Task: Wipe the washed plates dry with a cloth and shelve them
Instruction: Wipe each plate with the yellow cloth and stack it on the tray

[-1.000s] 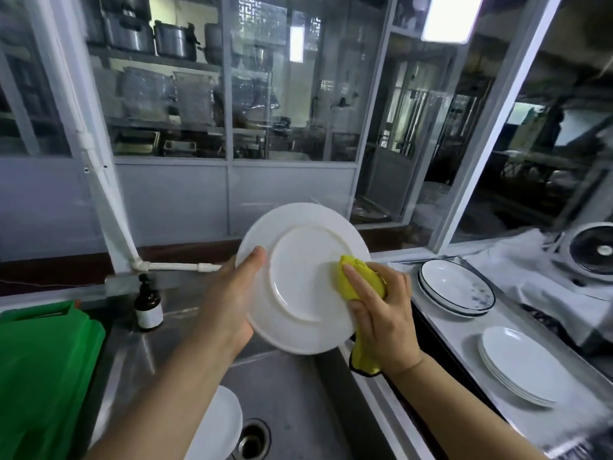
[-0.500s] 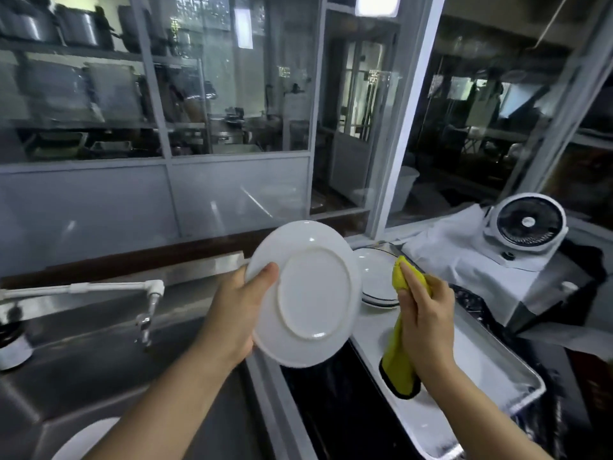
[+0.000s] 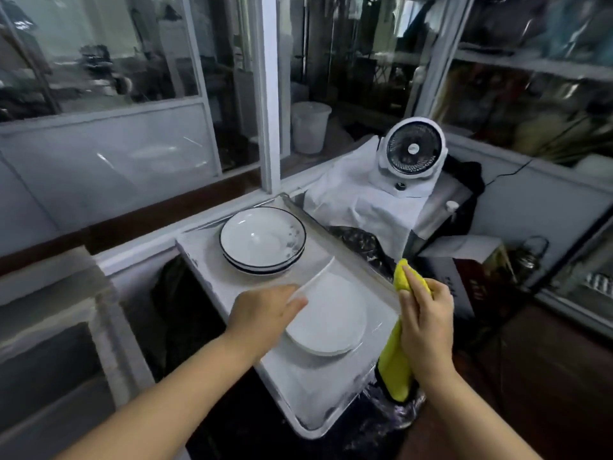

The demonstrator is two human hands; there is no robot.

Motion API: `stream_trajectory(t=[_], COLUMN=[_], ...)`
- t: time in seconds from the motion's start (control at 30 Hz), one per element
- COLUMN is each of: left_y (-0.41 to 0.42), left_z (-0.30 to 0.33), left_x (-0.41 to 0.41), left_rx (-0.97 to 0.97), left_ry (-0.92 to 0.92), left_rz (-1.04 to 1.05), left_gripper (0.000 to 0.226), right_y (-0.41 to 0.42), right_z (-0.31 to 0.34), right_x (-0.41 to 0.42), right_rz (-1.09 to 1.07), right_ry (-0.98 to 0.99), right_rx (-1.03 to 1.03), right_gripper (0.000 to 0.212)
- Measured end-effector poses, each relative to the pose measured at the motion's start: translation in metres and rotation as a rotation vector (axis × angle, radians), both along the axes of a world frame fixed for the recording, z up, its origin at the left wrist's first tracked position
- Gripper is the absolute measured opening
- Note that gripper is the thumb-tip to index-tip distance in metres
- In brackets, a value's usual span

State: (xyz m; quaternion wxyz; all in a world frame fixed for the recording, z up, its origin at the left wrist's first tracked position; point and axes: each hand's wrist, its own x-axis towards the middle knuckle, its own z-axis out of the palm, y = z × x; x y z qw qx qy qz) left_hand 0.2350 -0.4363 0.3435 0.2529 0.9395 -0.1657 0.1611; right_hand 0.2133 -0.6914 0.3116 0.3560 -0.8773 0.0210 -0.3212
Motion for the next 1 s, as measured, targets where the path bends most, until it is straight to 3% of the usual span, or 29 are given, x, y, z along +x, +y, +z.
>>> stream_trajectory(t=[0.13,0.33,0.43,0.53,0.6,0.7,0.9,1.0], left_y=[-0.030,-0.049,-0.055,-0.057,-0.059,-0.063,-0.072,-0.074], left_z=[-0.041,-0.107,-0.121,-0.130,-0.134,-0.139,-0.156,-0.159], left_x=[0.026,0.053,0.056,0.056,0.057,0.057,0.053,0.049], left_rx=[0.274,0.408,0.441,0.468,0.470,0.492,0.535,0.497], left_ry=[-0.164,-0.430,-0.476,-0.533,-0.531,-0.544,-0.296,-0.229], left_rz=[-0.190,-0.325,-0.351,-0.364,-0.380,-0.385,-0.385,-0.355], left_gripper=[0.028,0.016,0.051,0.037,0.028,0.051,0.071,0.071], right_y=[-0.018,-0.031,-0.033,-0.034,-0.034,-0.034,-0.031,-0.030], right_z=[-0.015,-0.034,-0.039,-0.042,-0.044,-0.048,-0.055,-0.058], right_x=[-0.001,-0.001,-0.001,0.000,0.002,0.004,0.009,0.009], right_rz=[-0.027,-0.049,-0.050,-0.049,-0.046,-0.044,-0.050,-0.049], right_ry=[0.025,0.082,0.109,0.114,0.117,0.122,0.160,0.165], right_rx=[0.017,0.060,0.098,0.108,0.112,0.106,0.093,0.084], right_gripper=[0.045,0.046,0.045,0.043,0.044,0.044,0.045,0.043])
